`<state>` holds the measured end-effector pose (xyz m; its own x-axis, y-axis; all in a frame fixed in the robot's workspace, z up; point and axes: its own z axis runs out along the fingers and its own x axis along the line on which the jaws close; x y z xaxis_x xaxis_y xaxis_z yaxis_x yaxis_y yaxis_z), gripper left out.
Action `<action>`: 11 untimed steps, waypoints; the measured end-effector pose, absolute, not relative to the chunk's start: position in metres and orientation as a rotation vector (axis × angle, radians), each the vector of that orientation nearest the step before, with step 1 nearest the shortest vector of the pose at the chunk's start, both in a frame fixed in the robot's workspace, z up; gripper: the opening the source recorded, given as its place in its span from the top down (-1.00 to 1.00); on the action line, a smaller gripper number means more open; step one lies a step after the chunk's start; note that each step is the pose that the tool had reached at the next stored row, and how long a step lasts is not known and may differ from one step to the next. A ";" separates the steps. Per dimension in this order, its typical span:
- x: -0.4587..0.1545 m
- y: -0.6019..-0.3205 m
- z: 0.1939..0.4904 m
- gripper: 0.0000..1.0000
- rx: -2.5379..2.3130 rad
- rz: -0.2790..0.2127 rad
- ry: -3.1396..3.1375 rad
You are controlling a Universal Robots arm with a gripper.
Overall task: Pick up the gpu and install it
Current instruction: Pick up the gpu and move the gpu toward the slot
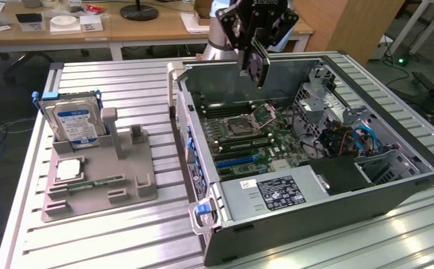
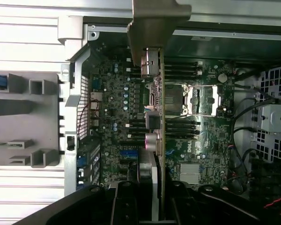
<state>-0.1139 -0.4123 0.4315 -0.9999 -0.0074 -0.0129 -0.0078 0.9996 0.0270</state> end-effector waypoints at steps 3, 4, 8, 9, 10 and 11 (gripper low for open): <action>-0.110 -0.412 0.432 0.44 -0.012 0.042 3.128; -0.109 -0.412 0.432 0.44 -0.012 0.042 3.128; -0.104 -0.412 0.431 0.44 -0.012 0.042 3.128; -0.103 -0.412 0.431 0.44 -0.012 0.042 3.128; -0.102 -0.412 0.431 0.44 -0.012 0.042 3.128; -0.101 -0.412 0.431 0.44 -0.012 0.042 3.128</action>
